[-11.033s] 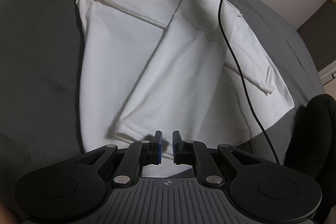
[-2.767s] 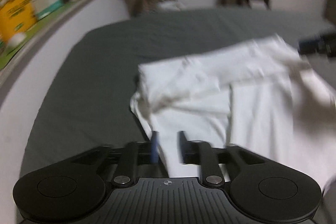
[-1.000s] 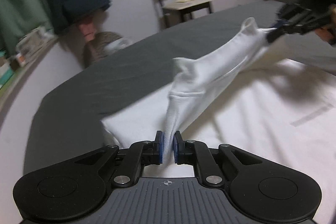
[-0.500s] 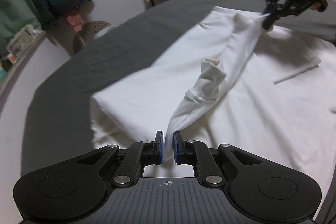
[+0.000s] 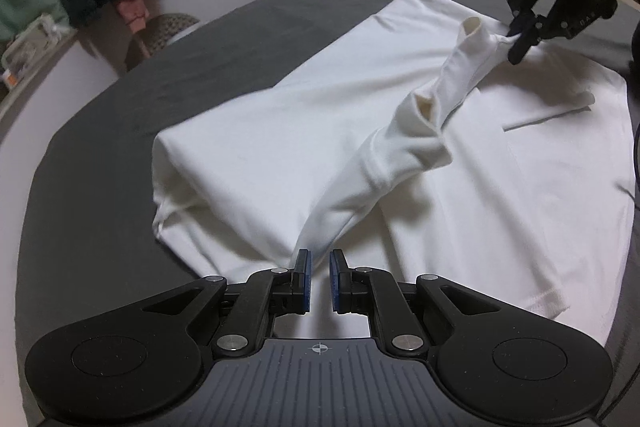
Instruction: Fold clothes
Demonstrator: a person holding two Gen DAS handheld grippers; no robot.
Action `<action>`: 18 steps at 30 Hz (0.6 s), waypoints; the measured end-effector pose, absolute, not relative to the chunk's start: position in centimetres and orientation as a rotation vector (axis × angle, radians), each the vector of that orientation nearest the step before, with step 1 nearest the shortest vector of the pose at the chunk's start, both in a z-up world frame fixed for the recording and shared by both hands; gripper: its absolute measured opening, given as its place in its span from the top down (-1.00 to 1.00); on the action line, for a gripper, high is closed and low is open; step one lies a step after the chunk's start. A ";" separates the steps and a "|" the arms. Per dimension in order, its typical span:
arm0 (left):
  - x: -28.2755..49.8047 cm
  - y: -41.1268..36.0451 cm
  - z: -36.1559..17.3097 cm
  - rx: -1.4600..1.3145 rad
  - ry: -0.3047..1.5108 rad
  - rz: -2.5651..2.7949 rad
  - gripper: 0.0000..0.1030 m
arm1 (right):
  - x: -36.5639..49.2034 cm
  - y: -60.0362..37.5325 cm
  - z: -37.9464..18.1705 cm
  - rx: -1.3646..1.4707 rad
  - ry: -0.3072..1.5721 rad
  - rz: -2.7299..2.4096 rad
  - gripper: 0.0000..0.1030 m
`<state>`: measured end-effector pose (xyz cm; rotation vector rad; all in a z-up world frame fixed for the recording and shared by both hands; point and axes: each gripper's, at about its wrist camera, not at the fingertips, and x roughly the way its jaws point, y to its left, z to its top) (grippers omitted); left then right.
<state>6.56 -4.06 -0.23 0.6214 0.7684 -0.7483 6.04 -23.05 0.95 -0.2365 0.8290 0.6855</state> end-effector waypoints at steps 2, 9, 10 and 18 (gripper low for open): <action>6.6 -3.6 -0.5 0.592 0.803 -0.744 0.80 | 6.2 -22.9 0.6 -0.233 0.849 0.677 0.82; 7.8 -1.3 0.0 0.368 0.816 -0.674 0.75 | 6.5 -25.9 2.6 -0.023 0.779 0.636 0.29; 8.1 -0.8 0.3 0.314 0.805 -0.658 0.44 | 6.7 -27.0 3.2 0.042 0.750 0.588 0.05; 12.2 2.1 2.4 -0.096 0.750 -0.502 -0.80 | 8.9 -31.6 1.7 0.361 0.753 0.302 0.00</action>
